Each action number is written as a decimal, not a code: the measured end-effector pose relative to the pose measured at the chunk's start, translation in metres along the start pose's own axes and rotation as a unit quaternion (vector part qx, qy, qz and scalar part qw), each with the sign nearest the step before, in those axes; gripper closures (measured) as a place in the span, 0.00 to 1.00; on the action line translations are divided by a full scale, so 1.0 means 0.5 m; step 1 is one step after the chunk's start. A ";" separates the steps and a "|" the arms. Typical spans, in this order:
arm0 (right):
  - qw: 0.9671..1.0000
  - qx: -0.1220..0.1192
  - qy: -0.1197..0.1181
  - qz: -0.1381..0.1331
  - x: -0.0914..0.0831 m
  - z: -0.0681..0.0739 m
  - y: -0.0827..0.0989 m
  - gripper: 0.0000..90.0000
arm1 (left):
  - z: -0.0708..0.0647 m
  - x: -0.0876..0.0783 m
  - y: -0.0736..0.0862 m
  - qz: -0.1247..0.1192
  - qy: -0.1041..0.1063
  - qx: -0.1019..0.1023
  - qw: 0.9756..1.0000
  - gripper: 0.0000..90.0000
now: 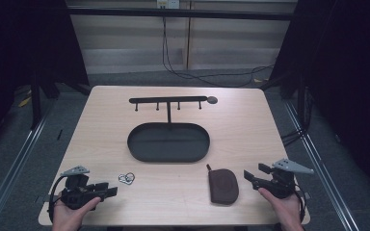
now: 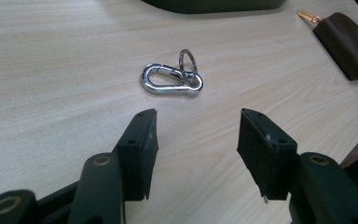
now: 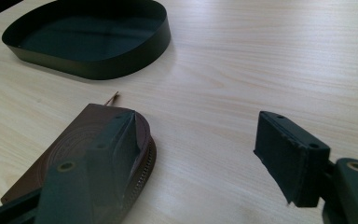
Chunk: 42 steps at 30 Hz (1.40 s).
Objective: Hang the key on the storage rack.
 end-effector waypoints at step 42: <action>0.999 0.006 -0.010 0.041 0.010 0.003 0.011 0.29 | -0.012 0.039 -0.119 0.130 -0.024 0.079 0.988 0.61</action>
Point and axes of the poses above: each handheld gripper's, and its own axes: x roughly forward along the jaws, y roughly out of its underside, z roughly to its left, the point moved 3 cm from there along x, roughly forward along the jaws, and after that the axes turned 4 degrees about -z, right-handed, at the moved point
